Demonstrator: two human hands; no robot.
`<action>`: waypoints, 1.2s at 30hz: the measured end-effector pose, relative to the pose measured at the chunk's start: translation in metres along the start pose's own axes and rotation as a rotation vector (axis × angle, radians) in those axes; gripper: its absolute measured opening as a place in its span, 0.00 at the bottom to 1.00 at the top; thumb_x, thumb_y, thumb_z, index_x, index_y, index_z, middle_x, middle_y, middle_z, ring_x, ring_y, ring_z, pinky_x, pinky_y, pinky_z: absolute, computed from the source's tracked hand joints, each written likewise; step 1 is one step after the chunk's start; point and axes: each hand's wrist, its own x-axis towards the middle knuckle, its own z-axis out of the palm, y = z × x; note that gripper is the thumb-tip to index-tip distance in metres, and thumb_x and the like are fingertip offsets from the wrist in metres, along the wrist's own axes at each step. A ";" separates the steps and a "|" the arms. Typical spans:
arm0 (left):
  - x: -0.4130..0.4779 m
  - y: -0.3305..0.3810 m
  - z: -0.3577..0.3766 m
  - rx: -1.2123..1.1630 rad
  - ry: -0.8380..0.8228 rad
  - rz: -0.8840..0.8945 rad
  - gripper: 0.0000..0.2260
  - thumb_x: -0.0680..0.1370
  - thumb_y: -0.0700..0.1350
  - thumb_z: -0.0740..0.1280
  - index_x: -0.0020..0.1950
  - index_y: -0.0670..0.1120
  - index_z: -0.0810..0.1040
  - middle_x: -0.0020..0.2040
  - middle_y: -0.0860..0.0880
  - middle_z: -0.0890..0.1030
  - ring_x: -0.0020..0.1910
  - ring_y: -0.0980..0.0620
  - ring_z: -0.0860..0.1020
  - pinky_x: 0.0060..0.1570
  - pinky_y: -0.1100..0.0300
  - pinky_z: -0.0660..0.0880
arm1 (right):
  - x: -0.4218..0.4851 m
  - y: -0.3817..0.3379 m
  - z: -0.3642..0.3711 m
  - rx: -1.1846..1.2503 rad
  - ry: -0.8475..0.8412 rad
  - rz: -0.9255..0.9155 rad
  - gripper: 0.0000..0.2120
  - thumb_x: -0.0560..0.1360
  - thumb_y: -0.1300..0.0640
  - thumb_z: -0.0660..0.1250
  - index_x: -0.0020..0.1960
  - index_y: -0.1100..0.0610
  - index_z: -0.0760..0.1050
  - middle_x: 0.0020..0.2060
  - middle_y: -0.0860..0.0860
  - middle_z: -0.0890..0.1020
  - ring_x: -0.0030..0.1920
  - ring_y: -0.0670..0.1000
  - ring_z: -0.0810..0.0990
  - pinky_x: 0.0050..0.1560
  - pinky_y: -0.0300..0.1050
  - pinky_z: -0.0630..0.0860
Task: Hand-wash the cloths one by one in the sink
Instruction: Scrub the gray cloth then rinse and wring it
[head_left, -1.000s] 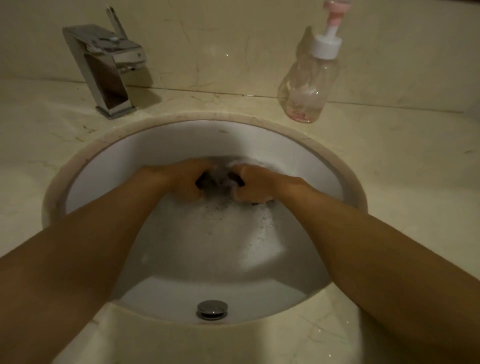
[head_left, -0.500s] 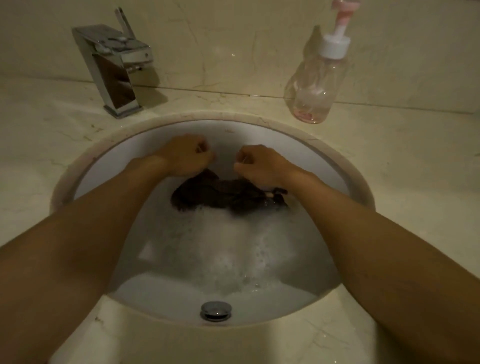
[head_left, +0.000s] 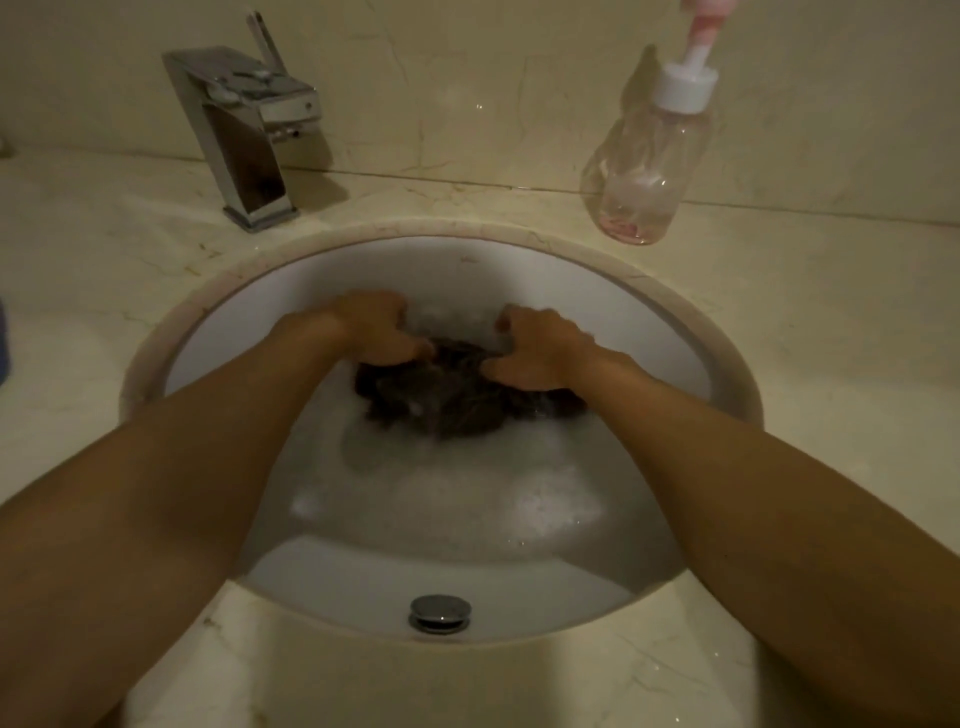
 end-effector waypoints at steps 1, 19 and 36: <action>0.004 -0.004 0.001 0.030 0.198 0.074 0.17 0.77 0.52 0.71 0.61 0.45 0.77 0.58 0.44 0.79 0.57 0.41 0.78 0.56 0.51 0.75 | 0.001 0.000 -0.001 -0.025 0.111 -0.055 0.29 0.76 0.45 0.71 0.73 0.53 0.69 0.66 0.55 0.76 0.64 0.60 0.76 0.65 0.57 0.74; 0.003 0.025 0.015 -0.053 -0.187 0.111 0.25 0.58 0.55 0.82 0.53 0.52 0.83 0.48 0.49 0.85 0.43 0.50 0.83 0.50 0.51 0.82 | 0.002 -0.013 0.009 0.199 0.114 -0.189 0.25 0.73 0.53 0.76 0.68 0.55 0.76 0.60 0.55 0.80 0.58 0.56 0.79 0.56 0.46 0.76; 0.007 -0.015 -0.023 -0.205 0.279 -0.063 0.37 0.60 0.65 0.80 0.61 0.46 0.77 0.57 0.46 0.80 0.50 0.46 0.76 0.51 0.51 0.76 | -0.012 -0.023 0.029 -0.248 -0.197 -0.057 0.43 0.72 0.22 0.59 0.82 0.39 0.55 0.84 0.49 0.50 0.82 0.59 0.52 0.78 0.62 0.59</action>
